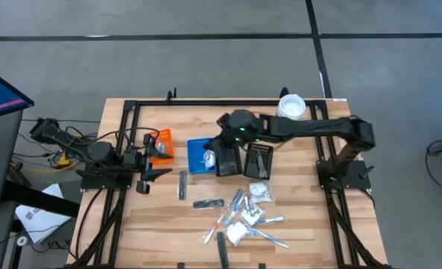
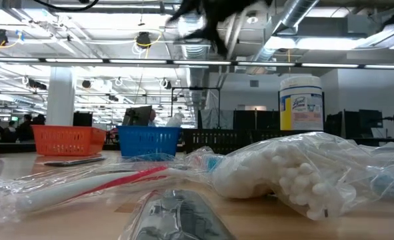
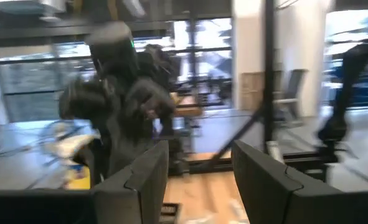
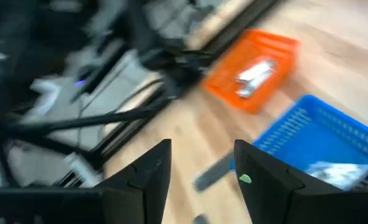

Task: Pick & Place Travel size toiletries
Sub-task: Put the pack of cotton buds into the blue bin

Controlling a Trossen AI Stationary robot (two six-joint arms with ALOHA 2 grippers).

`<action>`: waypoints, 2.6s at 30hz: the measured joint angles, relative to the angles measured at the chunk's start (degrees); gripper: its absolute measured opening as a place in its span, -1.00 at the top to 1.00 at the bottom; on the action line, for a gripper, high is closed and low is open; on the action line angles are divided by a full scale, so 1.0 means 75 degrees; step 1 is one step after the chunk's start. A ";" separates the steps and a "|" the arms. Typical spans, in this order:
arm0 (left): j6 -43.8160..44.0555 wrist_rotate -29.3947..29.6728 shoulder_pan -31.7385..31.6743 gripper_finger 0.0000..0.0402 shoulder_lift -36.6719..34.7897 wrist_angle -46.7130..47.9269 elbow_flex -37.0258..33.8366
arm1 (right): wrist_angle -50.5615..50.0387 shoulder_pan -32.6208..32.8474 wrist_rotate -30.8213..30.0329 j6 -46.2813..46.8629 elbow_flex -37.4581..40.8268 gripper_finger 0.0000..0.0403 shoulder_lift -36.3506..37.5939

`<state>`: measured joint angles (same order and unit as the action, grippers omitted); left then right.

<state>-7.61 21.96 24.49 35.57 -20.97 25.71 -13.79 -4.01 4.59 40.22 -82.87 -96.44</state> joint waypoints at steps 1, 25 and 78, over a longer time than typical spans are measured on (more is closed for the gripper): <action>0.0093 -0.0253 0.0000 0.15 0.0013 -0.0003 0.0000 | -0.0072 0.0163 -0.0002 -0.0145 0.0000 0.17 0.0204; 0.1830 -0.2178 -0.0067 0.32 0.2078 -0.0062 0.0003 | -0.2470 0.4614 -0.1464 0.1391 0.0012 0.47 -0.0548; 0.1191 -0.2839 0.1070 0.55 0.5499 0.0647 0.1813 | -0.0404 0.5541 -0.1651 0.6076 0.3008 0.10 -0.0905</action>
<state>1.32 0.67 32.51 76.82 -16.12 39.31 -16.82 37.55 -7.79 85.79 -60.31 -103.22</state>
